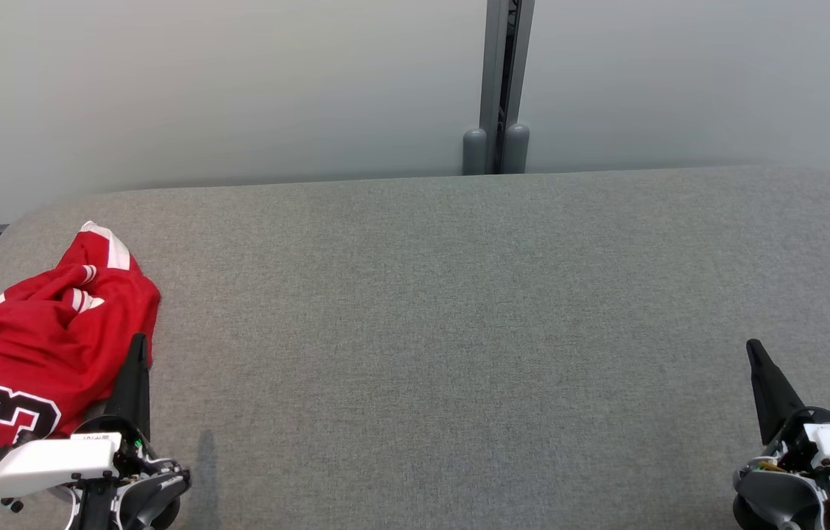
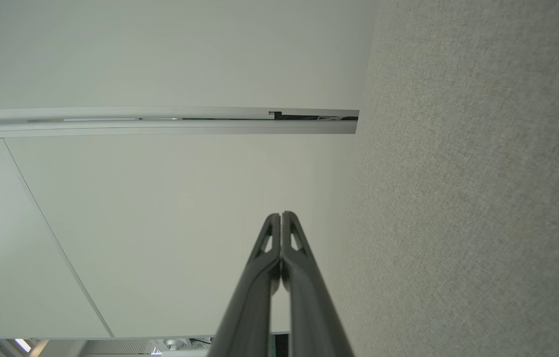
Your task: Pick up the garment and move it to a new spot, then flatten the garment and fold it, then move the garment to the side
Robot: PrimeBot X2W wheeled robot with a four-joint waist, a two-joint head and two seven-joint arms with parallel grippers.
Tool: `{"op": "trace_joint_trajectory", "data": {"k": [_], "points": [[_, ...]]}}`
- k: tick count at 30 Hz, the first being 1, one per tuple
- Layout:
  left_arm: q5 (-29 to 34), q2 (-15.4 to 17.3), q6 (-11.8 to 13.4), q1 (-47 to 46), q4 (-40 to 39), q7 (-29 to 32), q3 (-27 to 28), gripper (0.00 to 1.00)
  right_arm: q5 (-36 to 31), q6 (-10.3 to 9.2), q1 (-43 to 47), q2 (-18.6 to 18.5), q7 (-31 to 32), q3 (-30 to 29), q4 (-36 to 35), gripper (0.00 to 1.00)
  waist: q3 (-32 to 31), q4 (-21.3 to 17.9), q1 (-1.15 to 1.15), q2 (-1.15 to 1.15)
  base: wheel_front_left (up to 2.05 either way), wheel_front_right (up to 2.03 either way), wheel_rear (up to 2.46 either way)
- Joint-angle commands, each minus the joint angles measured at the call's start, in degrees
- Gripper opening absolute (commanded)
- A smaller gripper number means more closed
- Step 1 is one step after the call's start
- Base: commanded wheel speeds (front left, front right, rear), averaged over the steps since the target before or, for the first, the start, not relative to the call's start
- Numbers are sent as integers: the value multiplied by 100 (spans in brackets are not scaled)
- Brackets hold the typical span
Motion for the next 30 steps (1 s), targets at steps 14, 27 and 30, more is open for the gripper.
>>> {"op": "trace_joint_trajectory", "data": {"k": [14, 27, 30], "points": [[80, -29, 27, 75, -28, -287, -255, 100, 55, -1, 147, 37, -287, 127, -153, 100, -2, 8, 0, 0, 0, 0, 0], [705, -18, 103, 40, -265, -622, -412, 100, -429, 0, 190, 16, -624, 345, -556, 100, -6, 18, 0, 0, 0, 0, 0], [981, -15, 144, 31, -310, -692, -448, 100, -696, 0, 201, -21, -695, 446, -646, 100, -6, 25, 0, 0, 0, 0, 0]]}}
